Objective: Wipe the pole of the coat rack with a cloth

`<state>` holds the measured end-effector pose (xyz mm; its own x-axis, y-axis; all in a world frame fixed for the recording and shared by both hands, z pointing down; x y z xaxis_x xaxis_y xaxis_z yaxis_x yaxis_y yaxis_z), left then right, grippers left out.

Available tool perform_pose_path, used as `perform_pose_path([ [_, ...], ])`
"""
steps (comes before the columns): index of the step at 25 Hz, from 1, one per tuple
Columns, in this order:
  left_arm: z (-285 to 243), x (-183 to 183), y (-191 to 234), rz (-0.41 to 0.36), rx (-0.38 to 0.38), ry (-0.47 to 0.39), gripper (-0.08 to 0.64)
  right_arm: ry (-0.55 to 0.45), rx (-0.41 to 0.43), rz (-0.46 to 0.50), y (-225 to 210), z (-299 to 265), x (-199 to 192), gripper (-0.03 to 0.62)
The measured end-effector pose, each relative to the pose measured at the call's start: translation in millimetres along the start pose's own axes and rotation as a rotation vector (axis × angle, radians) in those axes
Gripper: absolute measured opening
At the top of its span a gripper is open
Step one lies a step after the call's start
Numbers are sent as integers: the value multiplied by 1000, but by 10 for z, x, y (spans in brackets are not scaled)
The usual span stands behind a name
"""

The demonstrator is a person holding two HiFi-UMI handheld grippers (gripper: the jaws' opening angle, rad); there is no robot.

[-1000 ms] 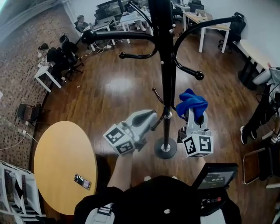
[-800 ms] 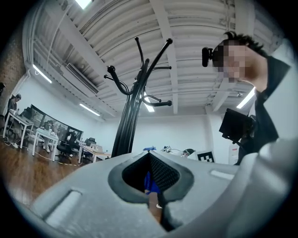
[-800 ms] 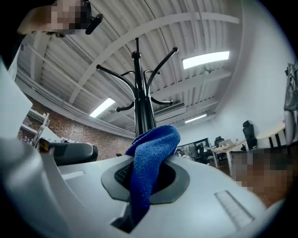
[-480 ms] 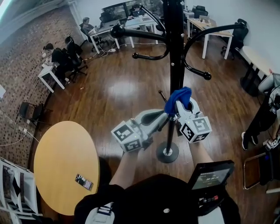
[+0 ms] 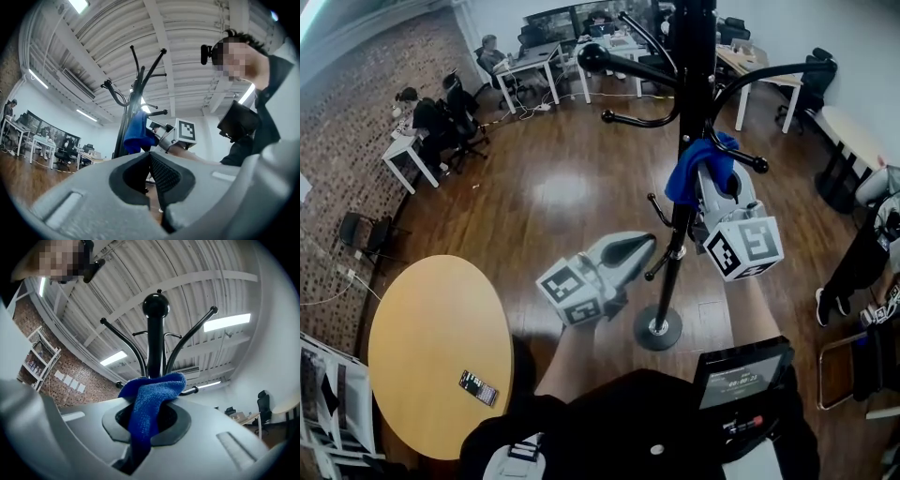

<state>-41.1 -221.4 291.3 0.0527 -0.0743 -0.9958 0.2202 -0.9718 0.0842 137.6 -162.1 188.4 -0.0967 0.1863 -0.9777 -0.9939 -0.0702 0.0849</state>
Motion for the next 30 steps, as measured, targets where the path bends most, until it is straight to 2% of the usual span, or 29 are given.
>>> perform_pose_path([
  [2, -8, -5, 18, 2, 0, 2, 2, 48, -23, 16, 29, 43, -226, 21],
  [5, -19, -30, 37, 5, 1, 4, 2, 185, -84, 37, 83, 151, -848, 21],
  [8, -66, -91, 43, -1, 3, 33, 2, 351, -120, -46, 126, 320, -1595, 21],
  [11, -112, -149, 31, -3, -12, 56, 2, 516, -119, -124, 170, 444, -2302, 21],
  [13, -126, -183, 36, -10, -24, 61, 2, 579, -116, -180, 156, 504, -2665, 21],
  [15, -131, -190, 43, -9, -26, 63, 2, 596, -118, -241, 97, 552, -2882, 21],
  [20, -108, -141, 28, 1, -21, 60, 2, 603, -107, -286, 57, 568, -2904, 21],
  [24, -91, -158, 42, -7, -24, 64, 2, 564, -49, -299, 143, 550, -2795, 21],
  [28, -53, -138, 5, -2, -14, 70, 2, 398, -29, -305, 155, 476, -2243, 21],
  [30, -21, -130, 0, 0, -6, 67, 2, 310, -20, -266, 116, 394, -1854, 21],
])
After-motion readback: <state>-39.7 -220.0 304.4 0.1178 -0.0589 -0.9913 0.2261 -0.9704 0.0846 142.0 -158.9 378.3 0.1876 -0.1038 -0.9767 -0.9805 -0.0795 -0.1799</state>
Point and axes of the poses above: the fingertips, and each gripper's own axes: z backward along the fingers, y to its left, x out of its top, the point moved 8 cm from there along z, backward along the fingers, and after that the axes turned 15 degrees about y, right-handed, at the moved point
